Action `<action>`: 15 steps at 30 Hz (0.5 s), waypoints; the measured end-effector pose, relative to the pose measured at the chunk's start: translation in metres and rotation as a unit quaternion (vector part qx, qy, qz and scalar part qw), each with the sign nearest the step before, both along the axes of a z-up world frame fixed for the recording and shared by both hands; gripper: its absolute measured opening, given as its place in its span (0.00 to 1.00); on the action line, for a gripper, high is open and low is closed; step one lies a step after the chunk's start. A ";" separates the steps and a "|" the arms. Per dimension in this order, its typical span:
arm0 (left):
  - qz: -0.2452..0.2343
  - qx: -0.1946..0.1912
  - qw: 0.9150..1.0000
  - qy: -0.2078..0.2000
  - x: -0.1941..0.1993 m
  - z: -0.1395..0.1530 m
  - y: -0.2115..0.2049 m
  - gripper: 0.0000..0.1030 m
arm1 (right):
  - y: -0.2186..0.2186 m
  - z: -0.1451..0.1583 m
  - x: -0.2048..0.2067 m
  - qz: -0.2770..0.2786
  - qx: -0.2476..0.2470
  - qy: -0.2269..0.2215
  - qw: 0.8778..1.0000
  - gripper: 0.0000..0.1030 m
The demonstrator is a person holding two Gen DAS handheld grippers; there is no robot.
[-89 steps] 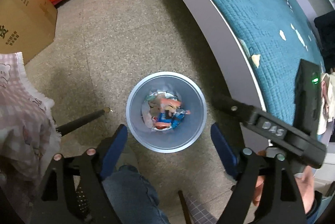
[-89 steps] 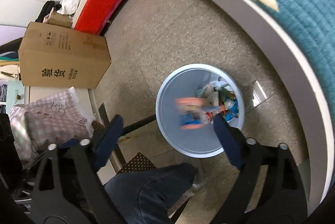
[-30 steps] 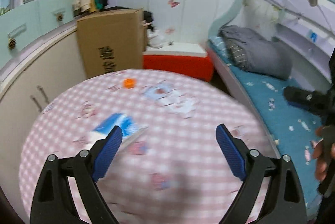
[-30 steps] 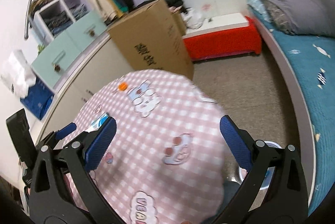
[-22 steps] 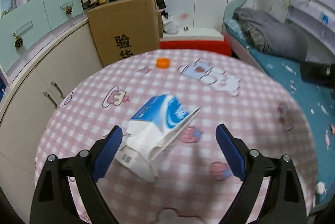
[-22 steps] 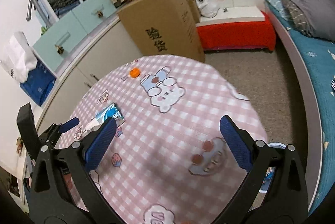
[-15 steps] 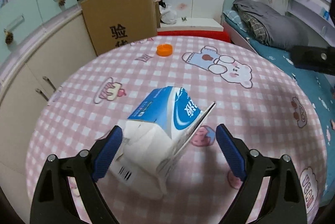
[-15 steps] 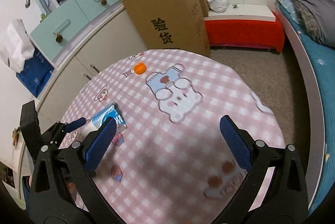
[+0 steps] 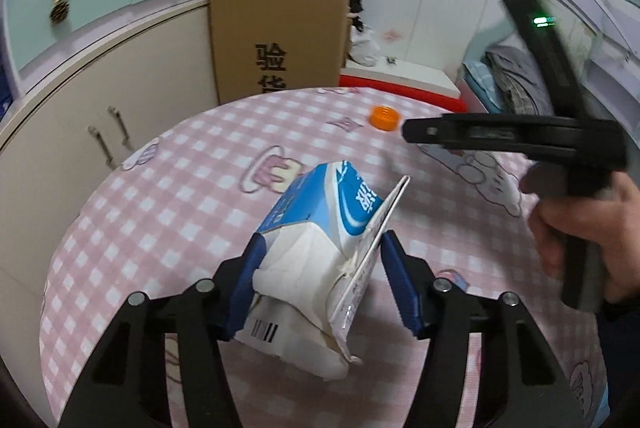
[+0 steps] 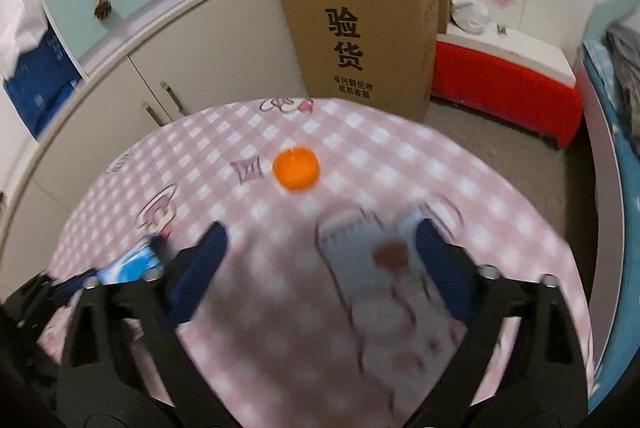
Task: Collect trash
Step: 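Grasp the white-and-blue tissue box with the left tool while the right tool grasps the orange cap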
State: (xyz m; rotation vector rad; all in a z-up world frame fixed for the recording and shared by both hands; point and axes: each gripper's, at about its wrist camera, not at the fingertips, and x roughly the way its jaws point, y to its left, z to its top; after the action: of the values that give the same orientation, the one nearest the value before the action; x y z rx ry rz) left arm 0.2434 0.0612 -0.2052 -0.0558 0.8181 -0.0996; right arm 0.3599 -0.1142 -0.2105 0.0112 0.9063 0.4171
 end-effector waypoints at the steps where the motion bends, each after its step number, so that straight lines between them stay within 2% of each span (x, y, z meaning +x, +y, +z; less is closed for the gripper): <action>1: 0.005 0.001 1.000 -0.001 0.000 0.000 0.003 0.57 | 0.005 -0.002 0.006 0.001 -0.006 0.002 1.000 0.73; 4: 0.009 0.007 1.000 -0.001 0.002 -0.001 0.003 0.60 | 0.020 -0.007 0.023 0.006 -0.023 -0.006 1.000 0.70; 6: 0.005 0.019 1.000 -0.002 0.005 -0.001 -0.001 0.61 | 0.026 -0.007 0.027 0.009 -0.035 -0.014 0.999 0.61; 8: 0.004 0.024 1.000 0.001 0.008 -0.002 -0.002 0.62 | 0.033 -0.007 0.025 0.018 -0.058 -0.028 0.998 0.36; 9: 0.004 0.024 1.000 0.000 0.011 -0.003 -0.002 0.62 | 0.034 -0.007 0.024 0.022 -0.063 -0.033 0.997 0.31; 11: 0.001 0.021 1.000 0.003 0.016 -0.004 -0.003 0.60 | 0.035 -0.007 0.021 0.031 -0.065 -0.038 0.997 0.28; 15: 0.005 0.013 1.000 0.000 0.017 -0.003 -0.002 0.52 | 0.020 -0.005 0.010 0.030 -0.033 -0.032 0.999 0.28</action>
State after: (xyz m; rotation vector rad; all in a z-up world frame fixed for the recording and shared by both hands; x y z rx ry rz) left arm 0.2607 0.0589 -0.2086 -0.0347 0.8180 -0.0788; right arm 0.3703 -0.0940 -0.2153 -0.0885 0.8574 0.4406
